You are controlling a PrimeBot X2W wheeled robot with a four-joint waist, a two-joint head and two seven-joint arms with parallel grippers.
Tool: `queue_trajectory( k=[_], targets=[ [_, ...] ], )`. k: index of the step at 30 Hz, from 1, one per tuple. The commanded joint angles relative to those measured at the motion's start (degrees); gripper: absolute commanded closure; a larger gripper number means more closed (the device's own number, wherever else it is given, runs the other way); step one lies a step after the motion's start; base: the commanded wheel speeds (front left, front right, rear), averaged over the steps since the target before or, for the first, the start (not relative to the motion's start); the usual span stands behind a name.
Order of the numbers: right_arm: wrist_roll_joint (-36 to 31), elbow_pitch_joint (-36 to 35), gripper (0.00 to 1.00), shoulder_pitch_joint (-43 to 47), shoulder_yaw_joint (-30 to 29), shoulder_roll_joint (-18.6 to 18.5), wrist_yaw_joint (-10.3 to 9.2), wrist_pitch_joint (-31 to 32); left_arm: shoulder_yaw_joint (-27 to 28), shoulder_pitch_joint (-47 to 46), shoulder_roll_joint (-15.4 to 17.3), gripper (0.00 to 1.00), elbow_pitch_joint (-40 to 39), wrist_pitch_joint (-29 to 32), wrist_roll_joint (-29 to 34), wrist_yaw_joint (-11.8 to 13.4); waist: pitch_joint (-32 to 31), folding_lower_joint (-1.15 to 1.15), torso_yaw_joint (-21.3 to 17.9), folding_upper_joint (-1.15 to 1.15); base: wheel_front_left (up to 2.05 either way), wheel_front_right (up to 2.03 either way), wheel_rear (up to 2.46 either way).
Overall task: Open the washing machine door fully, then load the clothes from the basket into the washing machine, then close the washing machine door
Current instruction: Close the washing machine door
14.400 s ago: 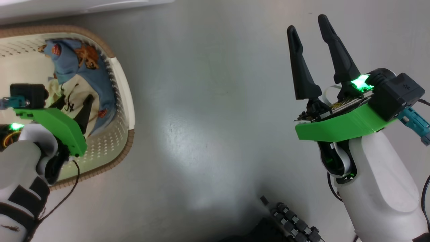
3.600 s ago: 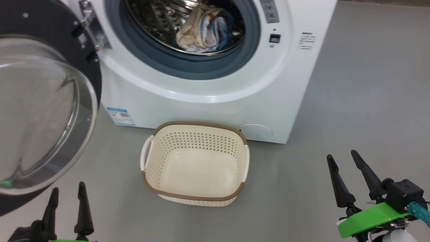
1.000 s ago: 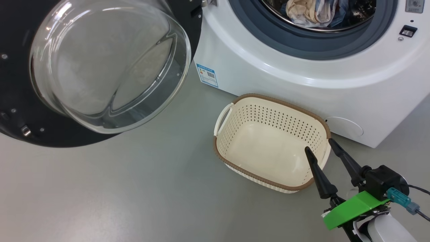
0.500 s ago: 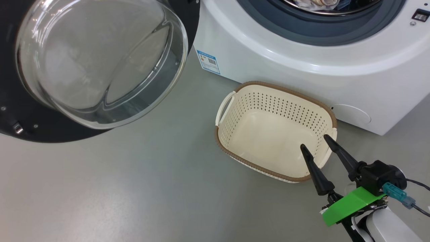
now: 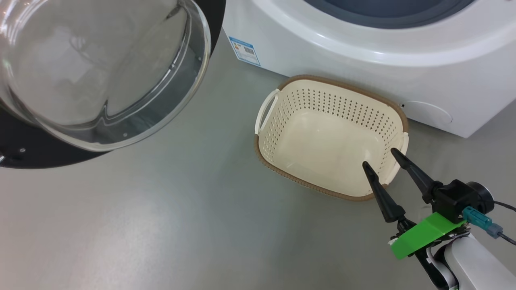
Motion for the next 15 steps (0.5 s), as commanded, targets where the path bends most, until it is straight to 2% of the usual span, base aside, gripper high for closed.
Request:
queue_trajectory(
  k=[1, 15],
  targets=[
    [-0.32, -1.27, 0.00, -1.10, 1.42, -0.52, 0.25, -0.47, 1.50, -1.75, 4.47, 1.00, -0.02, 0.30, -0.86, -0.37, 1.60, -0.01, -0.36, 0.00, 0.00, 0.00, 0.00],
    [-0.68, -1.32, 0.00, -3.00, 1.50, -1.72, 0.25, -0.47, 0.38, -3.21, 2.38, 1.00, 3.39, 4.87, -2.10, -2.02, 4.31, -0.01, -0.73, 0.00, 0.00, 0.00, 0.00]
  ],
)
